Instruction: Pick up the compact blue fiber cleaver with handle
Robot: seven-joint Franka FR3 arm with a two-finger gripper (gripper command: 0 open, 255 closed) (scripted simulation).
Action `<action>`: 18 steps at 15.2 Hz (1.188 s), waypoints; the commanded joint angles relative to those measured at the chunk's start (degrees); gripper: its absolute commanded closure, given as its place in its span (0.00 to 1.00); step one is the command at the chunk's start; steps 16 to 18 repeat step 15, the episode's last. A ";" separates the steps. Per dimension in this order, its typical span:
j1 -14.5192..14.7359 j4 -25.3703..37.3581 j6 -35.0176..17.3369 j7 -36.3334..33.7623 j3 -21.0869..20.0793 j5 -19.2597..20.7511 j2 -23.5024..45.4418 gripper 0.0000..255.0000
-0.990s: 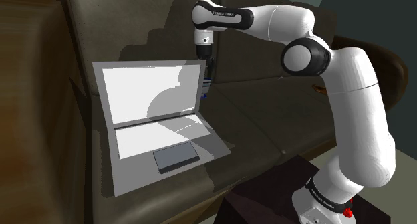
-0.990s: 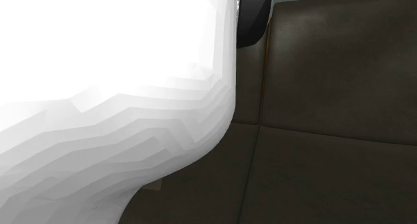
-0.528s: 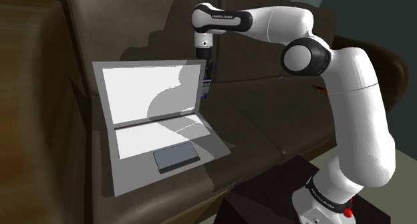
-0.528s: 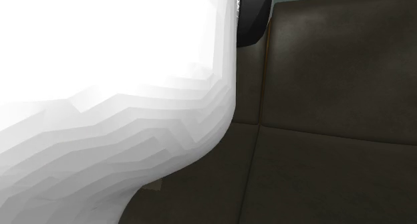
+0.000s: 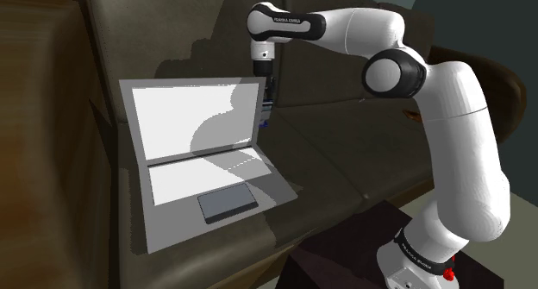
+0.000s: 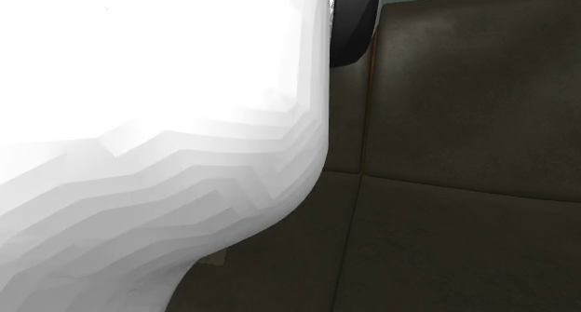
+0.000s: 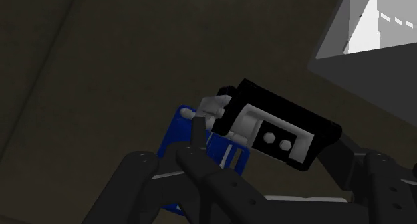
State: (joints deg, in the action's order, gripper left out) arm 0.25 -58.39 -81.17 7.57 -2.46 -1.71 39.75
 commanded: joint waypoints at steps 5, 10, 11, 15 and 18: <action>0.11 6.46 5.36 -0.30 -0.05 0.00 1.12 1.00; 0.25 15.15 11.27 -0.56 -0.08 0.03 3.89 1.00; 0.29 17.63 12.78 -0.63 -0.09 0.04 4.86 1.00; 0.46 26.29 17.54 -0.83 -0.11 0.11 8.75 1.00; 0.46 26.29 17.54 -0.83 -0.11 0.11 8.75 1.00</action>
